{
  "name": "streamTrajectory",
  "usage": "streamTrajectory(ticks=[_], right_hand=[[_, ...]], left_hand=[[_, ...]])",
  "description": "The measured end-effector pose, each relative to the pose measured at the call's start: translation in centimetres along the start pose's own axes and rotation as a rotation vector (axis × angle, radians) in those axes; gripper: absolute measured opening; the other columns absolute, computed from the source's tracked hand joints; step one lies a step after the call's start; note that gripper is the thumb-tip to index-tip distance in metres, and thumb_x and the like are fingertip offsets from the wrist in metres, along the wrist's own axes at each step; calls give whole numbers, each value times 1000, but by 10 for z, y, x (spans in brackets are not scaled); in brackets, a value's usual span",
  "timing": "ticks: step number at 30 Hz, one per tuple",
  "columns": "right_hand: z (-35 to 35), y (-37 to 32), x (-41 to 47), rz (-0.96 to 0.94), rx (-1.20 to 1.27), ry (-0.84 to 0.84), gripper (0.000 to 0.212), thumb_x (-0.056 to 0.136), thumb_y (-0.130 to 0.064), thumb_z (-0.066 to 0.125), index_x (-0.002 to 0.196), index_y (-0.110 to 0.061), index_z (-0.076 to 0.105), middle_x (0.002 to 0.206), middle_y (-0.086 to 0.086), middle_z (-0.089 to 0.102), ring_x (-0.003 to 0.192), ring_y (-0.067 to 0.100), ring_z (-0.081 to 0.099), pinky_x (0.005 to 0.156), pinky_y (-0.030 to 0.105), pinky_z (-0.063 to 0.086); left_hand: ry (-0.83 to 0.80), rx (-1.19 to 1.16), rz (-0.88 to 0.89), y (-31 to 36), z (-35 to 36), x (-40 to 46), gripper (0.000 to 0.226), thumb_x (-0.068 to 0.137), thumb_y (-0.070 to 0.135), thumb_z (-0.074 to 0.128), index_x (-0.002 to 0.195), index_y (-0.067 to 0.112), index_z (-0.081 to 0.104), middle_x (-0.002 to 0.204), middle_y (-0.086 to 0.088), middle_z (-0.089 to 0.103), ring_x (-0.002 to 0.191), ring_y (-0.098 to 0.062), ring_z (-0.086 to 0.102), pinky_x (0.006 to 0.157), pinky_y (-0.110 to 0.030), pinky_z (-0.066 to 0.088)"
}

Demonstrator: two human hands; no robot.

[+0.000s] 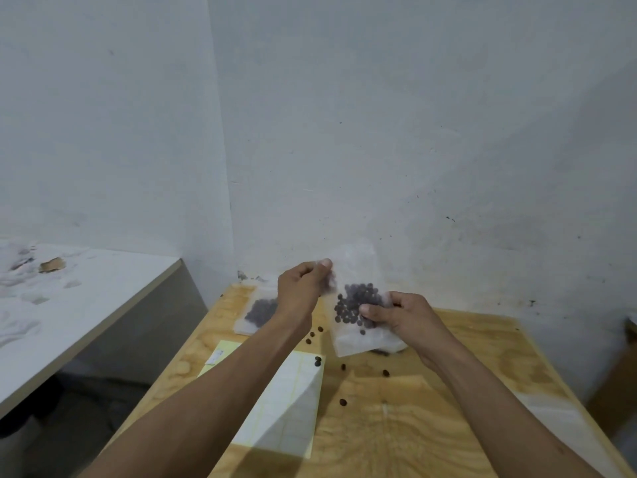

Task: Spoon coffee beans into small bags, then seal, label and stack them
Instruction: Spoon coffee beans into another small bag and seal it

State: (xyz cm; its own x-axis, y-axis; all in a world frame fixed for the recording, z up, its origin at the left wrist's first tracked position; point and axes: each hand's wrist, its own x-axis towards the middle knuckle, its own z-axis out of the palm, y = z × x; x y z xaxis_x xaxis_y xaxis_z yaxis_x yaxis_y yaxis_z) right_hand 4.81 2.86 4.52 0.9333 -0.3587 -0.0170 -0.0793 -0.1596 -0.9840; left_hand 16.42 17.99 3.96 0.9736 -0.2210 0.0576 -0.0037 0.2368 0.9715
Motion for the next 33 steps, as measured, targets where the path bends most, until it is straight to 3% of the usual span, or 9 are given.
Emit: streamTrajectory(ticks=[4,6,11,18,21,23,27,31,33], right_hand=[[-4,-5,1,-2,-51,-48,26,81,-33,83,89,-10,75,92,4,80,86,20,76,80,34,59],[-7,-14,3,-26,-1,-10,26,80,-32,84,98,-15,76,93,0,80,86,18,77,83,37,61],[-10,-31,9,-59,-21,31,28,77,-22,86,95,-3,77,88,7,79,80,22,74,80,36,59],[-6,-38,11,-32,-218,6,13,78,-29,83,81,-16,81,85,-1,78,79,16,69,70,30,52],[-2,-37,12,-67,-332,-44,30,81,-25,75,58,-13,59,59,-6,48,56,14,41,55,28,32],[-1,-37,13,-78,-367,-83,38,82,-21,71,55,-17,44,57,-3,34,52,13,30,52,27,25],[-11,-37,18,-49,-256,-92,21,89,-14,74,78,4,75,73,12,70,67,17,67,62,26,58],[-14,-34,22,-120,-198,22,21,85,-22,81,81,-1,78,72,13,74,65,18,70,69,30,63],[-12,-34,23,-136,-136,93,25,82,-27,83,80,-3,78,73,11,74,63,17,69,67,26,62]], left_hand=[[14,23,-37,5,-2,-3,10,89,18,77,91,9,78,92,-4,77,85,-16,70,75,-25,55],[-7,56,-32,6,0,-7,10,88,16,78,88,7,79,88,-5,78,83,-16,72,78,-28,57],[-106,144,21,5,6,-19,15,88,14,77,74,8,79,68,-6,73,64,-15,67,70,-30,55],[-137,196,5,5,6,-24,16,88,13,76,73,8,79,67,-8,72,60,-16,65,62,-28,53],[-119,211,-20,3,3,-24,13,87,12,77,79,2,79,69,-12,73,60,-17,65,62,-29,54],[-99,229,-29,3,1,-22,13,86,12,78,79,1,80,75,-17,75,62,-19,67,65,-30,57],[-9,195,-64,12,-7,-12,14,84,9,79,82,-5,78,84,-24,76,65,-24,68,68,-32,60],[16,180,-82,23,-5,-3,16,84,11,80,83,-5,78,75,-16,75,63,-22,67,73,-33,59],[19,154,-83,27,-2,-1,14,84,10,80,80,-3,77,73,-12,73,61,-19,66,64,-27,57]])
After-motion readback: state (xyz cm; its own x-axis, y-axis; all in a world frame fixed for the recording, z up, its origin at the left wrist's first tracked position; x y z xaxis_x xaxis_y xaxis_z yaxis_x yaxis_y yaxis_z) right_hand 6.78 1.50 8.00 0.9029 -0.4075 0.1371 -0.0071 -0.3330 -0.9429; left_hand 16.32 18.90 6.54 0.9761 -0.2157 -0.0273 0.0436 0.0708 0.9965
